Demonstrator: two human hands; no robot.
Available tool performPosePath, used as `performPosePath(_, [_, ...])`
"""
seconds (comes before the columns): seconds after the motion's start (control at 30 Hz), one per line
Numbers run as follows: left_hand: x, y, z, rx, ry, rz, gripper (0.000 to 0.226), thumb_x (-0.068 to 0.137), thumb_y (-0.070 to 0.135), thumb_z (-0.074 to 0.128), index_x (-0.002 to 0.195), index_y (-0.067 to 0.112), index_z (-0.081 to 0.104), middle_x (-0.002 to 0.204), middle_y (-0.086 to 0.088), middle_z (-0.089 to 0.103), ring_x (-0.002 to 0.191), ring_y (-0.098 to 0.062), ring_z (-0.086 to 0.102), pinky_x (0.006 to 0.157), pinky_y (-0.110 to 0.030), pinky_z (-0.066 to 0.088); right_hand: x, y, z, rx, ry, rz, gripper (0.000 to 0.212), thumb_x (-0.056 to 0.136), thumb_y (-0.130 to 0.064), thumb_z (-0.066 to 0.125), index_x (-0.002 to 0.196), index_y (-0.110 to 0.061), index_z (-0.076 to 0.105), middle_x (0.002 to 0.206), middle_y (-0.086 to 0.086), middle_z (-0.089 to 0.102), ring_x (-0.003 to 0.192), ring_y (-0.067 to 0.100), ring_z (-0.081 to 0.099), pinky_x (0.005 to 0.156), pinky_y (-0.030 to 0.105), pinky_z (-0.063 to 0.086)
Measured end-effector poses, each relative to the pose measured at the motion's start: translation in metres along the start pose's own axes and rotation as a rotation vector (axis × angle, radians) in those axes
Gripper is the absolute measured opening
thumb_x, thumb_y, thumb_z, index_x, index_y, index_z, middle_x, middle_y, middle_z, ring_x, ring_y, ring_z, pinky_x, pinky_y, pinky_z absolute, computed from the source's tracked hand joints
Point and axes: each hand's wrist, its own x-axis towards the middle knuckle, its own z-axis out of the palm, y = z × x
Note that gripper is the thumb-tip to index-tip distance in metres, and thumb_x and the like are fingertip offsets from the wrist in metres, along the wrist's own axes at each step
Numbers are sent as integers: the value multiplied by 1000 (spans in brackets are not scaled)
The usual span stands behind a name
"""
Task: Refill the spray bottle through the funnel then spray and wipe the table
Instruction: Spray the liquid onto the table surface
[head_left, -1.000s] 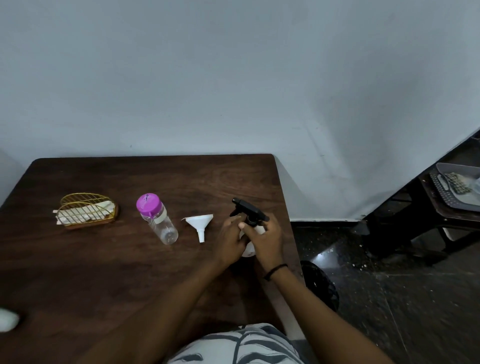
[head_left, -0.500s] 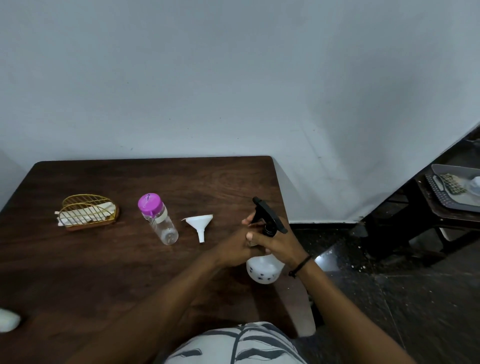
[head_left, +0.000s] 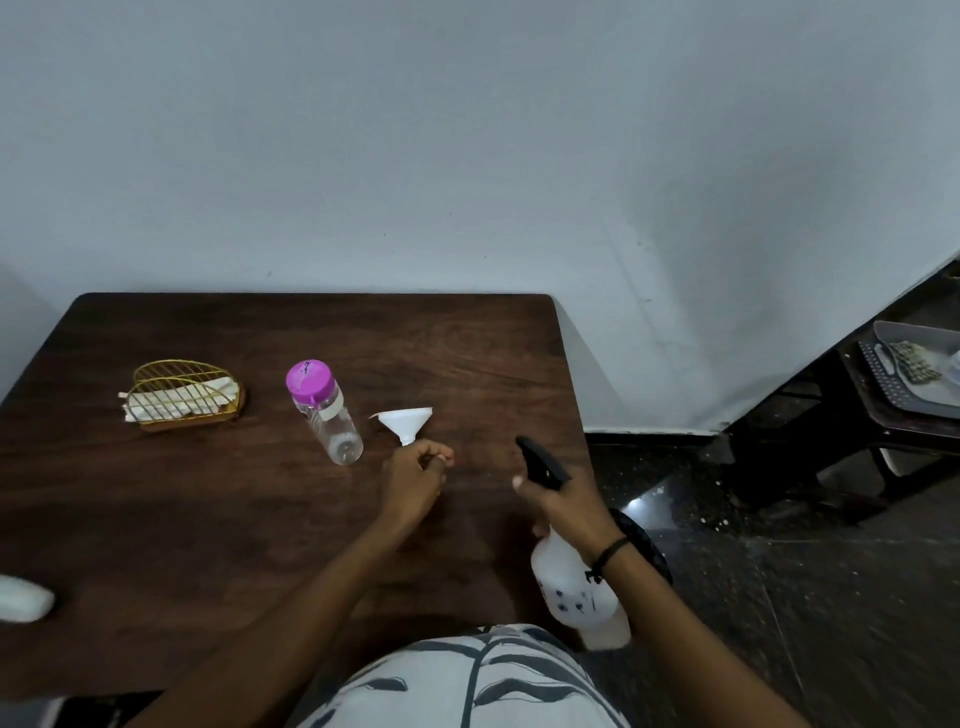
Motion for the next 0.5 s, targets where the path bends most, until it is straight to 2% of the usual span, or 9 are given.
performPosePath(0.1, [1, -11, -3, 56, 33, -41, 27, 86, 7, 57, 74, 26, 71, 77, 6, 74, 67, -17, 68, 72, -41, 59, -6, 22, 2, -12, 34, 98, 33, 89, -15, 71, 112, 8, 63, 78, 16, 51, 67, 28, 55, 50, 28, 52])
performPosePath(0.17, [0, -13, -3, 66, 52, -46, 27, 83, 6, 56, 71, 26, 70, 73, 6, 74, 64, -15, 66, 72, -40, 57, -10, 32, 4, -45, 84, 138, 35, 88, -17, 73, 107, 11, 63, 72, 16, 50, 58, 24, 51, 45, 27, 47])
performPosePath(0.2, [-1, -13, -2, 71, 57, -46, 27, 83, 5, 56, 71, 25, 70, 72, 5, 73, 63, -14, 65, 71, -38, 57, -12, 35, 6, -76, 102, 148, 34, 88, -19, 73, 105, 9, 65, 69, 15, 50, 54, 23, 49, 44, 27, 44])
performPosePath(0.27, [-4, -9, -1, 86, 73, -39, 27, 83, 1, 55, 75, 21, 72, 71, 4, 73, 62, -13, 66, 70, -33, 55, -13, 35, 11, -187, 110, 158, 24, 86, -25, 74, 101, -8, 70, 65, 12, 52, 50, 20, 49, 43, 27, 42])
performPosePath(0.33, [-5, -7, 0, 97, 87, -34, 25, 84, -1, 55, 79, 15, 74, 71, 1, 74, 62, -12, 66, 71, -29, 54, -13, 30, 14, -320, 73, 152, 11, 84, -29, 74, 93, -27, 67, 66, 9, 60, 52, 17, 55, 46, 29, 46])
performPosePath(0.37, [-5, -6, 1, 98, 91, -33, 24, 84, -1, 56, 80, 14, 74, 71, 1, 74, 63, -13, 66, 71, -29, 54, -12, 27, 14, -355, 58, 146, 11, 84, -28, 75, 88, -30, 64, 69, 9, 62, 55, 17, 58, 47, 28, 48])
performPosePath(0.43, [-4, -5, 2, 113, 98, -31, 22, 84, 1, 56, 81, 13, 74, 71, 1, 74, 64, -12, 67, 72, -28, 54, -11, 22, 12, -339, 36, 155, 15, 84, -25, 76, 91, -23, 63, 76, 11, 64, 62, 17, 61, 45, 24, 50])
performPosePath(0.5, [-3, -3, 3, 140, 103, -29, 22, 84, 2, 56, 81, 13, 74, 71, 3, 74, 65, -10, 67, 73, -27, 53, -9, 20, 10, -307, 20, 180, 30, 81, -27, 79, 102, -10, 66, 84, 12, 68, 67, 17, 64, 45, 22, 50])
